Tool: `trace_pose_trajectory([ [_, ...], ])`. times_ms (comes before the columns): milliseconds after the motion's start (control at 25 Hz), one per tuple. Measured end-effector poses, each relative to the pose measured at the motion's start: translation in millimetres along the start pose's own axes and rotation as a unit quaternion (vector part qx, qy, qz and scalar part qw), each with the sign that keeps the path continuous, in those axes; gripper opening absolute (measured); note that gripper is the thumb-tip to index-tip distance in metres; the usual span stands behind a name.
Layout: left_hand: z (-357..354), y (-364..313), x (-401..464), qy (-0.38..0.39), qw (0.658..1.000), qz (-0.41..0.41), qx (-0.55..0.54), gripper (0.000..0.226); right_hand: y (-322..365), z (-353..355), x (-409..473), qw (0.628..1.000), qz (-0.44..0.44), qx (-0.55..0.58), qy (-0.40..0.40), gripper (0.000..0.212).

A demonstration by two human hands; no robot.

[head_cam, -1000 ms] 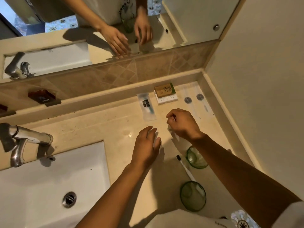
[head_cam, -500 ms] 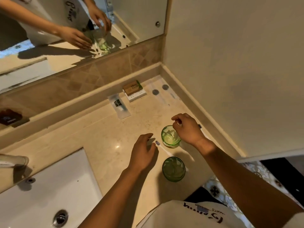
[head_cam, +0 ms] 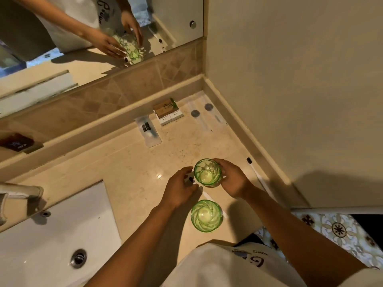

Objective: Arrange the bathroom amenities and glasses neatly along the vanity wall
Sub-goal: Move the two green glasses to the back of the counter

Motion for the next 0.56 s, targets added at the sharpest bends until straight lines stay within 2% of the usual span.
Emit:
trace_pose_trajectory([
  [80,-7,-1,-2,0.005,1.000,0.006,-0.014,0.056,-18,-5,9,1.000,0.009,0.001,0.017,0.073],
  [160,-11,0,-3,-0.007,0.999,0.016,-0.027,0.055,-26,-8,15,0.999,0.013,-0.017,0.046,0.074],
  [560,-20,-4,-10,-0.064,0.995,0.045,-0.056,0.049,-17,-1,24,0.995,0.042,-0.026,0.092,0.080],
])
Point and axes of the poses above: each hand's wrist, its own x-axis towards the middle knuckle, its own z-axis out of the back of the hand, y = z × x, the point moved 9 cm from there along x, towards the middle knuckle, and after that the axes turned 9 degrees about y, right-handed, at the moved point
